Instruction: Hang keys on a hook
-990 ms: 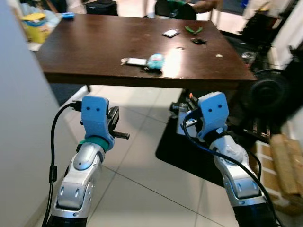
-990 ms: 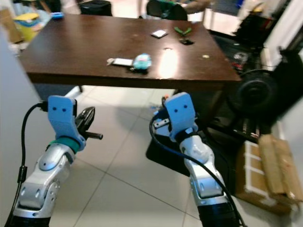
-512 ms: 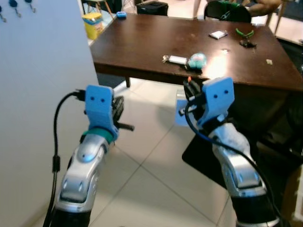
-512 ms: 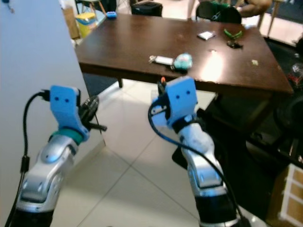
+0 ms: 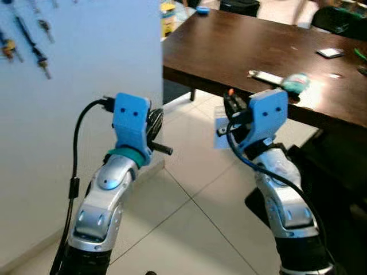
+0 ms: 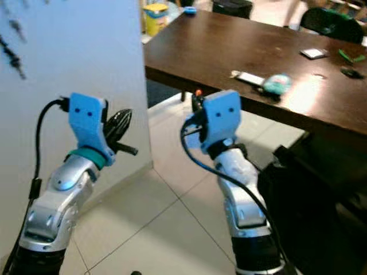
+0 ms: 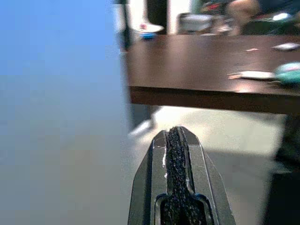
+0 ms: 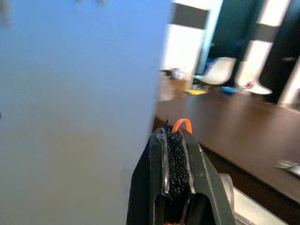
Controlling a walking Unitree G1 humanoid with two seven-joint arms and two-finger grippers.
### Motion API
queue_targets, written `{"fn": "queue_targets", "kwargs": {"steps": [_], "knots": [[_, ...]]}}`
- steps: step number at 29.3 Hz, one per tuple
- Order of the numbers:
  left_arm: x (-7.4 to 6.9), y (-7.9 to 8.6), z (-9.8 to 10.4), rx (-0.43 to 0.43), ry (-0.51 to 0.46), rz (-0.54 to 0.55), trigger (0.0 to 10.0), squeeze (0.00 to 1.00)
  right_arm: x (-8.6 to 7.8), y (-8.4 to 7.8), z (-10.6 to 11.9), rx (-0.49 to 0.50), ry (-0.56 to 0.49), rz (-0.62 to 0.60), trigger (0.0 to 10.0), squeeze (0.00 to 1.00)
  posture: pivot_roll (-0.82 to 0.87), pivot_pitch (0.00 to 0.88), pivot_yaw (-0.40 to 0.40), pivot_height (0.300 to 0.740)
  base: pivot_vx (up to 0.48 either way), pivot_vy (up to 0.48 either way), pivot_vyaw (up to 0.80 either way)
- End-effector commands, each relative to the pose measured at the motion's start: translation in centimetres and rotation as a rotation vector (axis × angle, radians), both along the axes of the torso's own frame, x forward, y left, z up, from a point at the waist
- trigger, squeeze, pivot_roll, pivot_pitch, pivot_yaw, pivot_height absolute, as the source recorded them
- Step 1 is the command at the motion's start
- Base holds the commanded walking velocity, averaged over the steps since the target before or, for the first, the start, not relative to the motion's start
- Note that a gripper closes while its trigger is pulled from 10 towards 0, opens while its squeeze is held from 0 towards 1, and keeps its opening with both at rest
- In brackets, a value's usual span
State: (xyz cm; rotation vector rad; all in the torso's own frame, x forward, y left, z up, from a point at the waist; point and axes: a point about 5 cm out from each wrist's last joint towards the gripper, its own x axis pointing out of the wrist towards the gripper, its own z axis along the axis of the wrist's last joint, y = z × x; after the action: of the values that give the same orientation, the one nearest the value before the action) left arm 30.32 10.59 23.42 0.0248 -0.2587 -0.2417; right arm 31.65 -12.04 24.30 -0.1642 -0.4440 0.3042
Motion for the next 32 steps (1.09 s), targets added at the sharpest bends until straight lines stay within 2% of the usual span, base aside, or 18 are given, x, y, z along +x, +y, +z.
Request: {"fn": "queue_targets", "kwargs": {"steps": [1, 10, 14, 21, 32], "knots": [[-0.3, -0.1, 0.0, 0.012, -0.007, 0.002, 10.0, 0.0, -0.2, 0.0, -0.1, 0.006, 0.007, 0.003, 10.0, 0.0, -0.17, 0.069, 0.07, 0.74, 0.0, 0.0, 0.77], [-0.3, -0.1, 0.6, 0.033, -0.047, 0.026, 10.0, 0.0, -0.3, 0.4, -0.1, 0.022, 0.004, 0.016, 10.0, 0.0, -0.17, 0.066, 0.077, 0.74, 0.0, 0.0, 0.77], [-0.3, -0.2, 0.9, 0.022, -0.062, 0.035, 10.0, 0.0, -0.4, 0.6, 0.0, 0.031, -0.003, 0.03, 10.0, 0.0, -0.17, 0.065, 0.079, 0.74, 0.429, 0.0, 0.75], [-0.2, -0.3, 1.0, 0.02, -0.065, 0.034, 10.0, 0.0, -0.7, 0.9, 0.2, 0.075, -0.013, 0.058, 10.0, 0.0, -0.16, 0.06, 0.08, 0.74, 0.472, 0.0, 0.0], [-0.2, -0.3, 1.1, 0.019, -0.068, 0.035, 10.0, 0.0, -0.9, 1.0, 0.3, 0.056, -0.017, 0.091, 10.0, 0.0, -0.17, 0.06, 0.081, 0.74, 0.469, 0.0, 0.0]]}}
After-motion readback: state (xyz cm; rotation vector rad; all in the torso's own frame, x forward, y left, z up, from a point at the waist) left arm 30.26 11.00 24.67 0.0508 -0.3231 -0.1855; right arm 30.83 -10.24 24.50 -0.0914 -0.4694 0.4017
